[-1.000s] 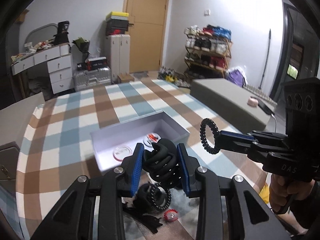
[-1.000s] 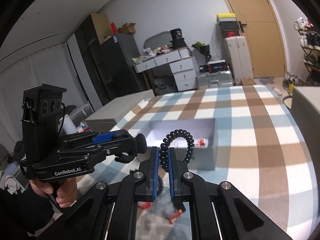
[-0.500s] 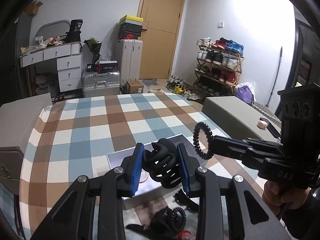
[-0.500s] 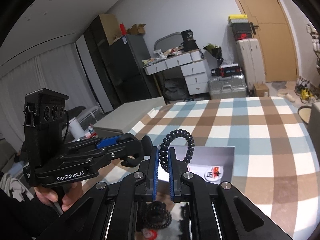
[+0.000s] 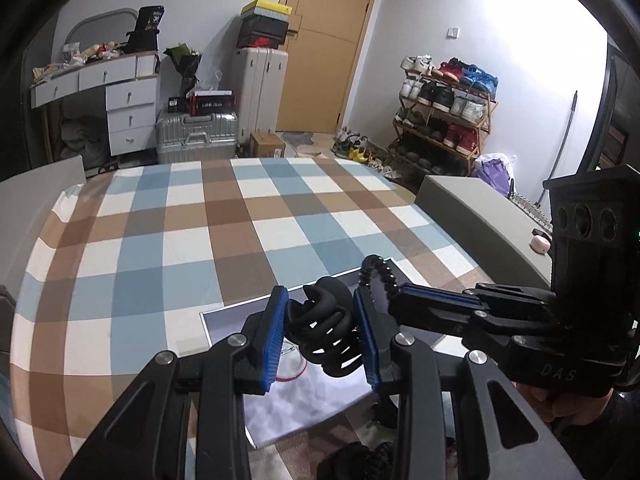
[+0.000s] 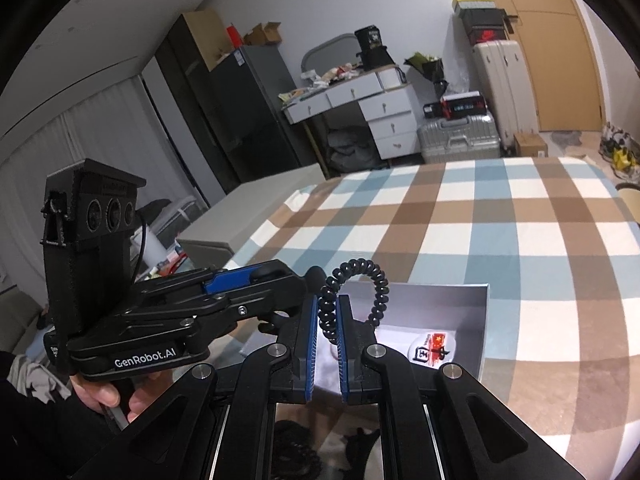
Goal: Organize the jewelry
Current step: 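Carry the claw clip and hair tie into the silver box and open both grippers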
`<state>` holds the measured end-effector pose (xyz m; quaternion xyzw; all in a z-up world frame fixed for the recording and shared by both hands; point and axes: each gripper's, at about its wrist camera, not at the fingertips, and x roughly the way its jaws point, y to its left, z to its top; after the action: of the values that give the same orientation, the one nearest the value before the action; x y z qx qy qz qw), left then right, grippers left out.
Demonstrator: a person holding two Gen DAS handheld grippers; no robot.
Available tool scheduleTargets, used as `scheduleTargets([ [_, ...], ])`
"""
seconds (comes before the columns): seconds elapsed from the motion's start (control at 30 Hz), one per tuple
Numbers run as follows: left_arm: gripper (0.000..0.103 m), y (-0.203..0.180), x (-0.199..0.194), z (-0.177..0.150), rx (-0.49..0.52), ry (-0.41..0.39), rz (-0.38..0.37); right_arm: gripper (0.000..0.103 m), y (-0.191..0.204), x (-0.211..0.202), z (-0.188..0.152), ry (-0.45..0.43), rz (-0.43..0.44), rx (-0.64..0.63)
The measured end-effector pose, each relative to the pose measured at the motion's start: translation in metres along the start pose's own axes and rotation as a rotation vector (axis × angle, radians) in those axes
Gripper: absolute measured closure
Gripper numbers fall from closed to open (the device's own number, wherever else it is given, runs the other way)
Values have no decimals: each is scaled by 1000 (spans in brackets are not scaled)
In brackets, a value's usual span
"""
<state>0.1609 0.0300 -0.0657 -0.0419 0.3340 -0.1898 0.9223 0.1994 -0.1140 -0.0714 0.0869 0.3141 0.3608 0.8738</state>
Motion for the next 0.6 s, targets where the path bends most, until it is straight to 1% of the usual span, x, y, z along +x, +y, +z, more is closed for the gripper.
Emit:
scheduleTargets([
  [0.13, 76, 5, 11, -1, -23, 35, -15, 95, -9, 13, -2, 36, -5, 22],
  [0.27, 76, 9, 21, -4, -42, 69, -25, 95, -24, 27, -6, 87, -11, 78],
  [0.47, 75, 11, 24, -4, -51, 79, -33, 94, -26, 31, -7, 97, -8, 86],
  [0.5, 75, 12, 25, -4, -56, 80, -38, 92, -25, 32, -7, 100, -11, 86],
  [0.6, 75, 16, 25, -3, -82, 78, -47, 92, -24, 34, -6, 100, -13, 82],
])
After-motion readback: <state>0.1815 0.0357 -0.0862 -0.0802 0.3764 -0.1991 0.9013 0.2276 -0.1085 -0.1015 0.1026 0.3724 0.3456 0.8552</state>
